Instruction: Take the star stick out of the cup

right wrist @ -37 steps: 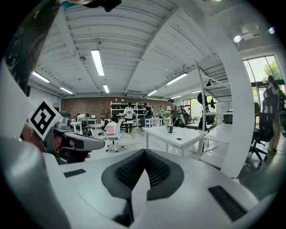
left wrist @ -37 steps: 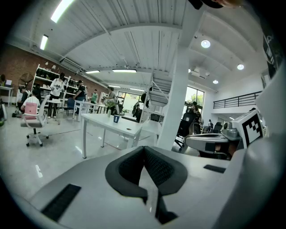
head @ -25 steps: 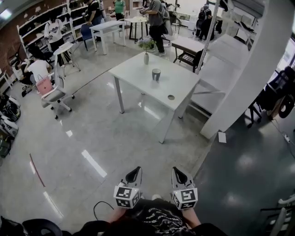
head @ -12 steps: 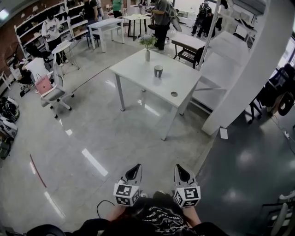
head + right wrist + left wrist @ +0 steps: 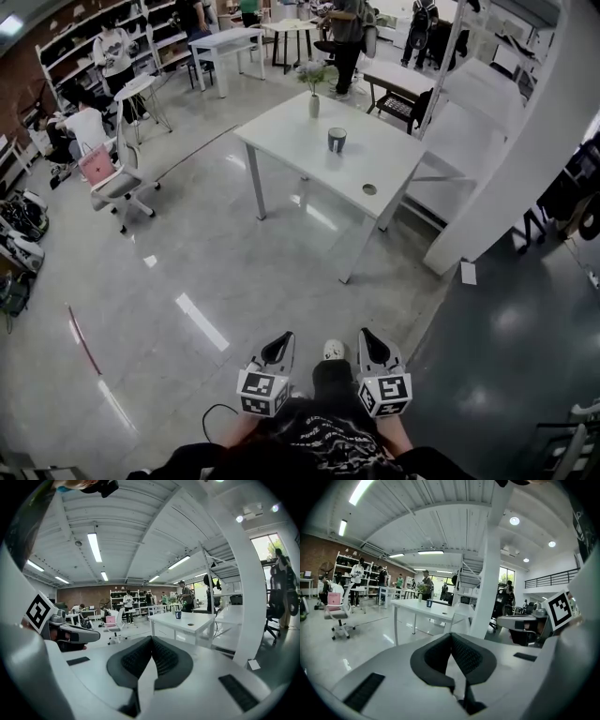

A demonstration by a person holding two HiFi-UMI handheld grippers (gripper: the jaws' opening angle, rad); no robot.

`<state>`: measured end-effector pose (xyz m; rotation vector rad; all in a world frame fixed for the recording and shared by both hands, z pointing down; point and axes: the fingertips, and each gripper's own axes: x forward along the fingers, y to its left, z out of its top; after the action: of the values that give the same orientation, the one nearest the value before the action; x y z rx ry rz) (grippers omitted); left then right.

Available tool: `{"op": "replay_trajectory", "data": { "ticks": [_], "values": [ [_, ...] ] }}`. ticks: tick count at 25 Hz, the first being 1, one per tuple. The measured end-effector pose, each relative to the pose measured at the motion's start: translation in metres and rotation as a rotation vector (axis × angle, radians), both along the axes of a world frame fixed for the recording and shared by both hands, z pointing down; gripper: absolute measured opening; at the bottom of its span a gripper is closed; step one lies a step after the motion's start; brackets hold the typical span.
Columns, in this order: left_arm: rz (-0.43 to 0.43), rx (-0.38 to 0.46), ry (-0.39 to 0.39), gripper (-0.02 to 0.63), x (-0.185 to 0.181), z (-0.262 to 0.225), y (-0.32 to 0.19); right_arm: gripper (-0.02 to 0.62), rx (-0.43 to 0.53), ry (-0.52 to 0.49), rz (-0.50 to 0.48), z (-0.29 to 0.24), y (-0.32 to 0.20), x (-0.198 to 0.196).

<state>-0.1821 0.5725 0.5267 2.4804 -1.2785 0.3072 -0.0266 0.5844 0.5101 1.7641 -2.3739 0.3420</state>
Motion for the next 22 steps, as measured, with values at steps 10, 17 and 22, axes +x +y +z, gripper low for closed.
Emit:
{"op": "replay_trajectory", "data": {
  "ticks": [10,17,22],
  "values": [
    [-0.062,-0.004,-0.017,0.02,0.05,-0.001,-0.125,0.008,-0.013,-0.013,-0.075,0.007,-0.138,0.052],
    [-0.105,-0.009,-0.026,0.02,0.12,-0.006,-0.229,0.008,-0.008,-0.023,-0.143,0.004,-0.256,0.115],
    [-0.127,0.0,-0.017,0.02,0.17,0.004,-0.285,0.008,-0.004,-0.034,-0.182,0.011,-0.317,0.16]
  ]
}}
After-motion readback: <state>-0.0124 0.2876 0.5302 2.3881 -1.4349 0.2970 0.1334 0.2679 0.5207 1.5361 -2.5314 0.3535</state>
